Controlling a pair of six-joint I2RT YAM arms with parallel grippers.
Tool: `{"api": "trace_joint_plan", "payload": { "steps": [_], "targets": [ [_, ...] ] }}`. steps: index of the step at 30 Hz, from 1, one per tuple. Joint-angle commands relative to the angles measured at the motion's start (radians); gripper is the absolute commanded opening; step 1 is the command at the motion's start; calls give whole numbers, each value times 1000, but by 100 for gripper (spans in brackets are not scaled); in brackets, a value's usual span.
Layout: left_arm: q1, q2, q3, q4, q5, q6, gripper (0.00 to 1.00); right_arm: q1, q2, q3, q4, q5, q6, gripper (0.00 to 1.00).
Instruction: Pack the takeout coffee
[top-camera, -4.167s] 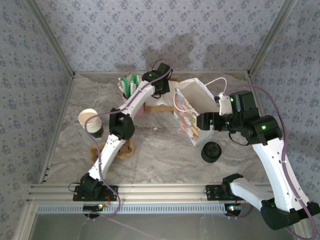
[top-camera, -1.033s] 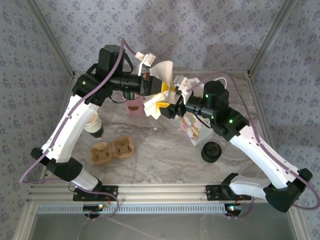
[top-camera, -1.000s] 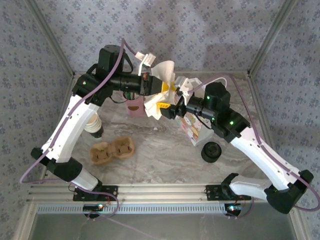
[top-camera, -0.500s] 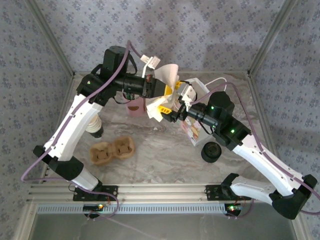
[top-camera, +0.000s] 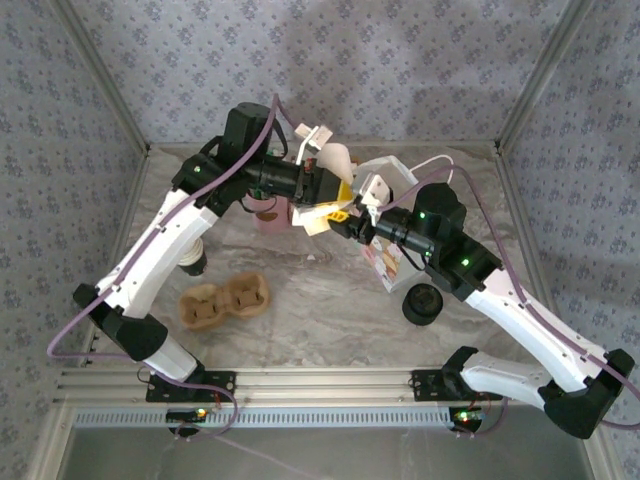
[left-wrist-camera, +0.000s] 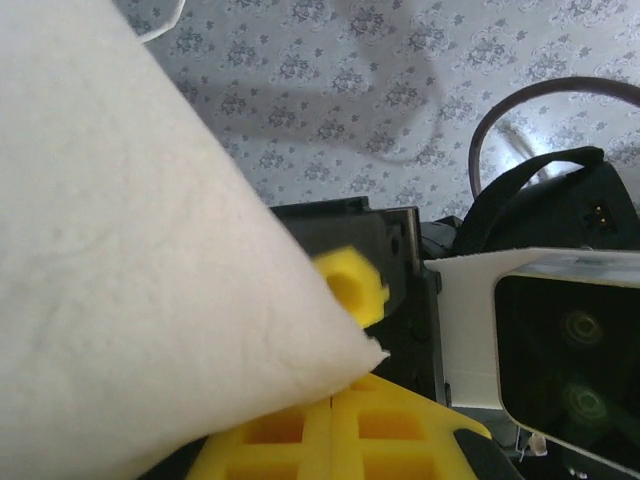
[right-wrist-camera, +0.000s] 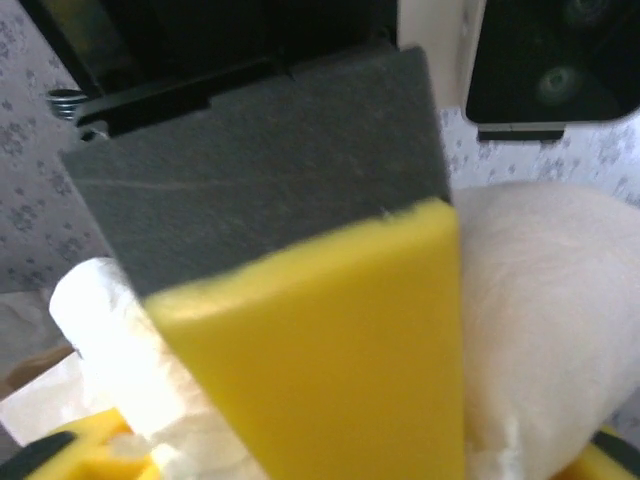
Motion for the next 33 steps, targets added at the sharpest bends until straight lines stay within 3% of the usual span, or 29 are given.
{"api": "trace_joint_plan", "payload": {
  "steps": [1, 4, 12, 19, 24, 30, 33],
  "targets": [
    [-7, -24, -3, 52, 13, -15, 0, 7, -20, 25, 25, -55, 32, 34],
    [-6, -17, 22, 22, -16, 10, 4, 8, -20, 38, -4, -74, 49, 21],
    [-3, -13, 95, -92, -172, 85, 45, 6, -31, 45, -102, -48, 122, 0],
    [16, -46, 87, -118, -329, 116, 81, -22, -53, 65, -247, 0, 199, 0],
    [26, -112, 46, -124, -468, 138, 99, -55, -55, 142, -384, 54, 263, 0],
    [29, -199, -22, -133, -630, 162, 99, -140, -6, 265, -535, 97, 355, 0],
    [30, -240, -76, -116, -653, 158, 99, -235, 45, 355, -640, 42, 446, 0]
  ]
}}
